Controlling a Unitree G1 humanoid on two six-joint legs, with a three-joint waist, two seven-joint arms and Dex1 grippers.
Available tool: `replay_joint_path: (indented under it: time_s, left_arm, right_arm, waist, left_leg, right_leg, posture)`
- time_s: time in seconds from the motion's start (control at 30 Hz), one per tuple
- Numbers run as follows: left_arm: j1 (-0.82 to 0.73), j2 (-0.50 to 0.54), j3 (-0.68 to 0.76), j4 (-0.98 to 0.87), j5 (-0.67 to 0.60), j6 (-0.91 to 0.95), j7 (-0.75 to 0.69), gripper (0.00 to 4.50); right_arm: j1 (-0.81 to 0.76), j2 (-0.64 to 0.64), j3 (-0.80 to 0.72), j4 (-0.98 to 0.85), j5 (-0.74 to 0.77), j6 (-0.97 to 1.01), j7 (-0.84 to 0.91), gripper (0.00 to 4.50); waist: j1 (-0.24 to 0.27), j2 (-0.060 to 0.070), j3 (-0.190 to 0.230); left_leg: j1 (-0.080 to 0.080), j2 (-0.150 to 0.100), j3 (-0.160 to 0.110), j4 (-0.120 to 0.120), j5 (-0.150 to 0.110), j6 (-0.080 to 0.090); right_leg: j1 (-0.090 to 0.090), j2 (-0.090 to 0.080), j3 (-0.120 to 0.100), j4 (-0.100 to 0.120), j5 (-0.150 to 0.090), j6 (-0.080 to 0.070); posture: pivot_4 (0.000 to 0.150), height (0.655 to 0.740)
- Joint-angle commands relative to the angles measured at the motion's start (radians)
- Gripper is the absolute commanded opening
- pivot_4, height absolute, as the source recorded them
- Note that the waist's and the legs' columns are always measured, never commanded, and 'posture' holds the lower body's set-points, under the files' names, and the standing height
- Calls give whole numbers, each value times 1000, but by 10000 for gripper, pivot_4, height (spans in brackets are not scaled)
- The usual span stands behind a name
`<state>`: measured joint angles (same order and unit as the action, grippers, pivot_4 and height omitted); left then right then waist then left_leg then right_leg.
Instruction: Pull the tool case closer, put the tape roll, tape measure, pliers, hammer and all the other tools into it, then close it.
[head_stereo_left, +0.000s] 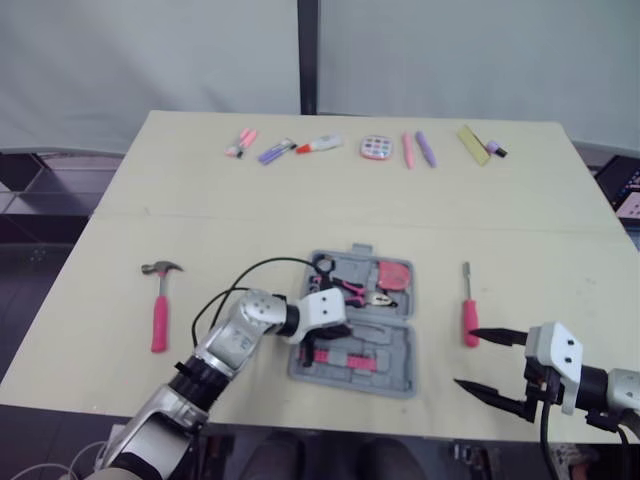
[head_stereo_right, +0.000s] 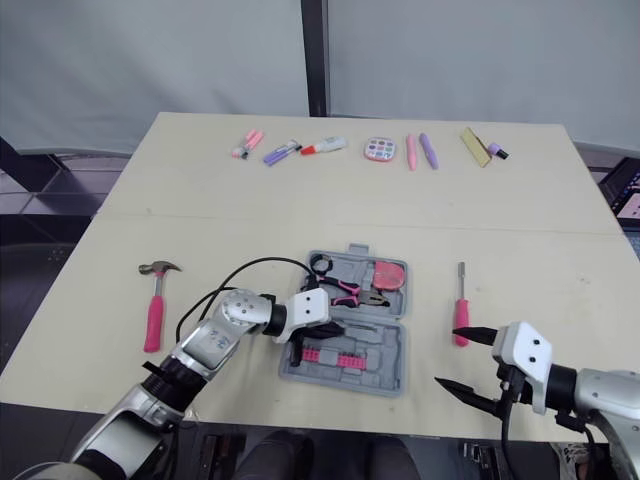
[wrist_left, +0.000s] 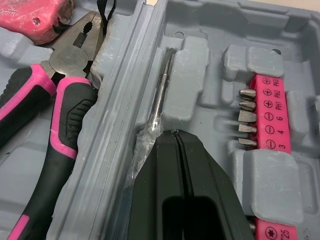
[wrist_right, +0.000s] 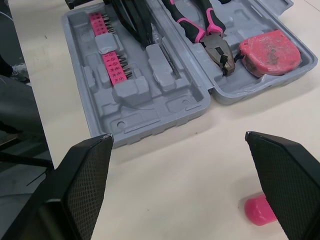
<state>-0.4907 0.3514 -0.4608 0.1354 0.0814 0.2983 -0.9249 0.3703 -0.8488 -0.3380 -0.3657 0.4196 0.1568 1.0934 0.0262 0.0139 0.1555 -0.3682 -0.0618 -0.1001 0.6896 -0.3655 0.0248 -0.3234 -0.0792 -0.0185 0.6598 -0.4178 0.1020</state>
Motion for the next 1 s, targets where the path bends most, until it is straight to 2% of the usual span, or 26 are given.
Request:
replay_joint_path:
  time_s: [0.03, 0.3, 0.6, 0.8, 1.0]
  left_arm:
    - [42, 0, 31, -44, -47, 32, -12, 536]
    - [74, -25, 250, -224, -227, 4, 46, 536]
    - [154, 122, 435, -344, -346, 19, 13, 536]
    - [364, 219, 580, -393, -436, -38, -38, 536]
    - [642, 222, 653, -487, -446, -76, -2, 536]
  right_arm:
    - [4, 7, -33, -32, 17, 2, -14, 45000]
    - [-17, 10, -14, -21, 14, -3, -23, 45000]
    - [-65, 16, 18, 7, 11, -10, -17, 45000]
    - [-45, 42, 25, -17, 16, 0, -27, 45000]
    - [34, 86, 48, -92, 16, 16, -52, 45000]
  waist:
    - [-1, 0, 0]
    - [-1, 0, 1]
    - [-4, 0, 1]
    - [-4, 0, 1]
    - [-2, 0, 1]
  left_leg:
    - [0, 0, 0, 0, 0, 0]
    - [-2, 1, 0, 0, 0, 0]
    - [-1, 1, 0, -1, 0, 0]
    - [-1, 2, 0, -2, 0, 0]
    - [-1, 1, -1, -3, 0, 0]
  right_leg:
    - [0, 0, 0, 0, 0, 0]
    - [-1, 0, 0, -1, 0, 0]
    - [-1, 0, 0, -1, 0, 0]
    - [-1, 0, 0, -2, 0, 0]
    - [-1, -1, 2, -6, 0, 0]
  posture:
    - [1500, 7134]
    - [1500, 7134]
    - [1500, 7134]
    - [1500, 7134]
    - [1500, 7134]
